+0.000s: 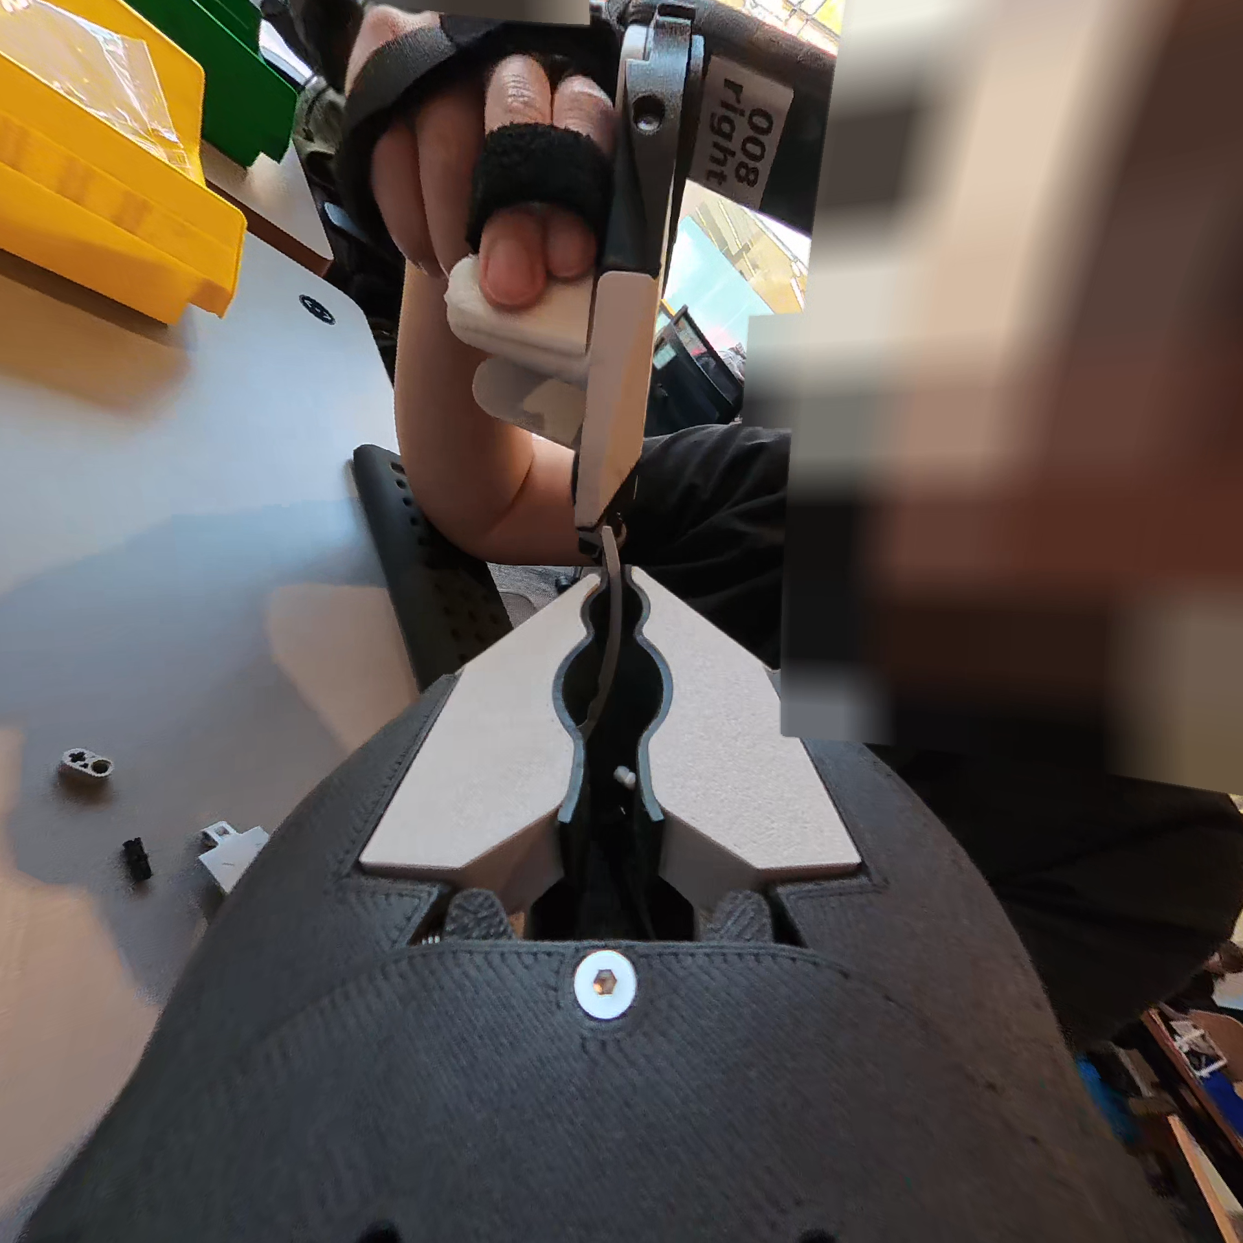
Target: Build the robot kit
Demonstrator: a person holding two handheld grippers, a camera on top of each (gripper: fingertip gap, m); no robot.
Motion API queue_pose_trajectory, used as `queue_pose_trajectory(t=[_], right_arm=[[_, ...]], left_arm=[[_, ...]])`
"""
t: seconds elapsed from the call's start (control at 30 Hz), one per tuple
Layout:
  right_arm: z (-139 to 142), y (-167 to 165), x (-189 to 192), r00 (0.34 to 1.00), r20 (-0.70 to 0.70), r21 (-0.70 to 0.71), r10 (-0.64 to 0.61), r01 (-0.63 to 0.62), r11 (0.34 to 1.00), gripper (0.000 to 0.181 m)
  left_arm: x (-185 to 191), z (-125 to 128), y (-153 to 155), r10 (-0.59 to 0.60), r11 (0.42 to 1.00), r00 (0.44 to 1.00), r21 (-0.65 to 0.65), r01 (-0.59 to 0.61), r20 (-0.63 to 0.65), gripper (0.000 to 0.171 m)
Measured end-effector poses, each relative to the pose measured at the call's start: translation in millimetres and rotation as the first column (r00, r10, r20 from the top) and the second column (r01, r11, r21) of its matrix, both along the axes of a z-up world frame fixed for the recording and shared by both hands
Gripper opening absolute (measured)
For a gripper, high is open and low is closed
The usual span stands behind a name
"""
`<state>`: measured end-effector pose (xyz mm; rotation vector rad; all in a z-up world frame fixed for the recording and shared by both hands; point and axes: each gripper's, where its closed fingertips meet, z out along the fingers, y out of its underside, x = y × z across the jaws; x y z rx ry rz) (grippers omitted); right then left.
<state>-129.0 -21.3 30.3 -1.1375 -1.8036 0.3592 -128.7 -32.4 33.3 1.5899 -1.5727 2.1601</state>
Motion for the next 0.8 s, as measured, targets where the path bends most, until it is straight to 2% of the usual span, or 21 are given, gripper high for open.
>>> queue_pose_trajectory(t=[0.33, 0.53, 0.67, 0.8], right_arm=[[0.9, -0.9, -4.0, 0.999, -0.03, 0.002, 0.03, -0.03, 1.0, 0.016], [-2.7, -3.5, -5.9, 0.999, 0.012, 0.063, 0.045, -0.045, 0.997, 0.015], [-5.7, -2.4, -5.1, 0.999, 0.021, 0.052, 0.047, -0.048, 0.997, 0.015], [7.5, 6.1, -8.4, 0.997, -0.072, 0.054, 0.02, -0.016, 0.998, 0.016]], left_arm=[[-4.1, -0.1, -1.4, -0.001, 0.999, 1.0, 0.035, 0.001, 0.004, 0.0], [-6.1, -4.6, -5.5, -0.011, 0.996, 1.0, 0.094, 0.012, -0.01, 0.0], [-5.6, -7.9, -5.2, -0.005, 0.993, 1.0, 0.114, 0.008, -0.024, 0.0], [-8.0, 3.7, 3.3, 0.047, 0.99, 0.998, 0.134, -0.052, 0.038, 0.0]])
